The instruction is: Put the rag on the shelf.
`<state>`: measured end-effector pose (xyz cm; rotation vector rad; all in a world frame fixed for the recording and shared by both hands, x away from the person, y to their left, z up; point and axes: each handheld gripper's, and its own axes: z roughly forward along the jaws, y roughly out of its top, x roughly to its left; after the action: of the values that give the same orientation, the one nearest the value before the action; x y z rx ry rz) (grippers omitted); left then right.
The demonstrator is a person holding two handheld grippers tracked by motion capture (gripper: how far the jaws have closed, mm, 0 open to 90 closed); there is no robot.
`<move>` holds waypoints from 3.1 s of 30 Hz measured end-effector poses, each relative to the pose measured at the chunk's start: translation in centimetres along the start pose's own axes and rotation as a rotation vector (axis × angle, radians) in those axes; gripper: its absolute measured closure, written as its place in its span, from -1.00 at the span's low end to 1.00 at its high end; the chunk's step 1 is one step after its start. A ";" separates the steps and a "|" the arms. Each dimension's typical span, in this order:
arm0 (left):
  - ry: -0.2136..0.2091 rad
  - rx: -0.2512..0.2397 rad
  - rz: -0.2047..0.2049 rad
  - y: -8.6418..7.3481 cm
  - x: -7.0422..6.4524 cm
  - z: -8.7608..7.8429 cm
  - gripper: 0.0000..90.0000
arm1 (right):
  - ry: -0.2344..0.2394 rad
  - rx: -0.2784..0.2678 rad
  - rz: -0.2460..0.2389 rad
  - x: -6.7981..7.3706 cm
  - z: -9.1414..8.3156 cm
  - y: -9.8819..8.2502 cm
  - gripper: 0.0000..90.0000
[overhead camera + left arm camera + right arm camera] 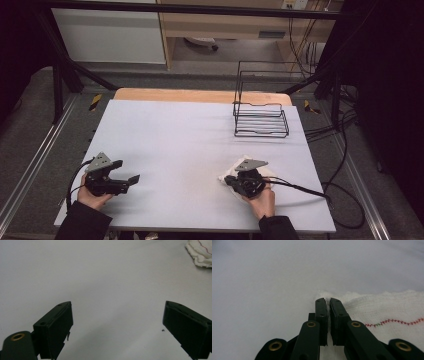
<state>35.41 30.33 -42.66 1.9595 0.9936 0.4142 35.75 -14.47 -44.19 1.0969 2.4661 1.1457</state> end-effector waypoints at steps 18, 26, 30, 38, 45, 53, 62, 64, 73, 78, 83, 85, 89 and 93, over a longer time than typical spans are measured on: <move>-0.036 0.005 -0.001 2.1 -3.1 1.2 -0.81 | -0.084 -0.128 0.038 -3.4 -4.0 -0.4 -0.39; -0.073 0.035 0.043 4.0 -6.2 3.9 -0.82 | -0.124 -0.140 0.117 -5.9 -5.9 -2.1 -0.71; -0.107 0.054 0.069 5.1 -8.3 5.6 -0.82 | -0.137 -0.124 0.150 -6.9 -6.4 -3.1 -0.84; -0.155 0.102 0.098 6.8 -12.4 9.7 -0.78 | -0.183 -0.103 0.165 -7.6 -7.1 -4.6 -0.89; -0.201 0.133 0.065 7.6 -15.0 12.8 -0.55 | -0.197 -0.089 0.164 -7.5 -7.2 -5.1 -0.86; -0.198 0.181 0.093 8.7 -17.6 15.7 -0.32 | -0.196 -0.093 0.175 -7.4 -7.2 -5.2 -0.84; -0.195 0.243 0.101 8.8 -19.1 18.1 -0.09 | -0.201 -0.088 0.180 -7.4 -7.2 -5.2 -0.86; -0.201 0.243 0.096 8.7 -19.3 18.4 -0.01 | -0.202 -0.090 0.178 -7.4 -7.2 -5.2 -0.86; -0.210 0.256 0.098 8.6 -20.0 18.9 0.34 | -0.204 -0.087 0.183 -7.5 -7.1 -5.2 -0.84; -0.232 0.274 0.072 8.6 -20.0 19.0 0.54 | -0.208 -0.087 0.189 -7.5 -7.1 -5.2 -0.84; -0.228 0.283 0.070 8.7 -20.2 18.8 0.78 | -0.206 -0.087 0.194 -7.5 -7.1 -5.2 -0.83; -0.218 0.275 0.062 8.6 -20.3 18.6 0.81 | -0.205 -0.085 0.197 -7.6 -7.2 -5.3 -0.83; -0.199 0.260 0.062 8.3 -20.3 18.0 0.84 | -0.200 -0.088 0.200 -7.6 -7.2 -5.3 -0.82; -0.189 0.244 0.051 7.9 -20.2 16.8 0.85 | -0.183 -0.091 0.207 -7.6 -7.1 -5.3 -0.81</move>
<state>36.88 2.95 -43.84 2.1996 0.9076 0.1354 34.92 -26.08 -44.11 1.3892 2.1816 1.1431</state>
